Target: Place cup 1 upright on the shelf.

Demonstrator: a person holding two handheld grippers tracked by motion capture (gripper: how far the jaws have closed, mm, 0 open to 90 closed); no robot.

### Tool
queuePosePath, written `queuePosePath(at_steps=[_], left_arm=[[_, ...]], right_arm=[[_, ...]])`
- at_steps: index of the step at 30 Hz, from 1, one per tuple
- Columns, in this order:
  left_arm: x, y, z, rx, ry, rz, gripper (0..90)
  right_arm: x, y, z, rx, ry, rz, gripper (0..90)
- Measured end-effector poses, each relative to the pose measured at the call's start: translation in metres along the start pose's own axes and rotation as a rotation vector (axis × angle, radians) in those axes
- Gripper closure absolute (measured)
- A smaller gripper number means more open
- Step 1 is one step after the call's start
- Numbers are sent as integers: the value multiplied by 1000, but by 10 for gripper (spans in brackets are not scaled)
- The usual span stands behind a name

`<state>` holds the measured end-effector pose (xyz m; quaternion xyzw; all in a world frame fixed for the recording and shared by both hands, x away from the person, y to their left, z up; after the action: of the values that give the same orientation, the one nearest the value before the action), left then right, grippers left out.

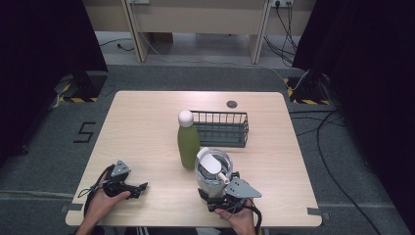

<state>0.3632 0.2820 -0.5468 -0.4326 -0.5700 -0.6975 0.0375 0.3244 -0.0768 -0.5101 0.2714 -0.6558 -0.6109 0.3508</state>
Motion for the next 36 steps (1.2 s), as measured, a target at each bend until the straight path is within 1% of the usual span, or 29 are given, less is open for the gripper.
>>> queuePosePath(at_steps=[2,7,8,10,15,19,23,25,26,28,34,35,36], left_arm=[[0,0,0,0,0,0,0],[0,0,0,0,0,0,0],[0,0,0,0,0,0,0],[0,0,0,0,0,0,0],[0,0,0,0,0,0,0],[0,0,0,0,0,0,0],[0,0,0,0,0,0,0],[0,0,0,0,0,0,0],[0,0,0,0,0,-1,0],[0,0,0,0,0,0,0],[0,0,0,0,0,0,0],[0,0,0,0,0,0,0],[0,0,0,0,0,0,0]], right_arm=[[-1,0,0,1,1,-4,89],[-1,0,0,-18,10,-13,93],[-2,0,-1,-8,12,-17,94],[-2,0,-2,-14,20,-24,94],[-2,1,-2,-13,23,-23,98],[-3,2,-2,-24,20,-16,100],[-5,4,-3,-19,24,-9,101],[-5,6,-3,-16,16,-14,102],[-4,7,-4,-12,15,-21,102],[-3,12,-5,11,12,-26,102],[-1,20,-9,12,3,-36,102],[0,21,-9,5,1,-37,102],[1,23,-11,11,-2,-42,102]])
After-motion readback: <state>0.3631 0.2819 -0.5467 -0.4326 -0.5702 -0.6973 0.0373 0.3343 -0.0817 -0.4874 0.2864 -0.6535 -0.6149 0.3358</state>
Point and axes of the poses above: each handheld gripper's, and its own axes: x roughly backward along the jaws, y roughly out of its top, z roughly to its left, the point moved 3 cm from there along -x, roughly forward along the jaws, and after that the axes turned 3 degrees about -z, right-handed, at the moved point
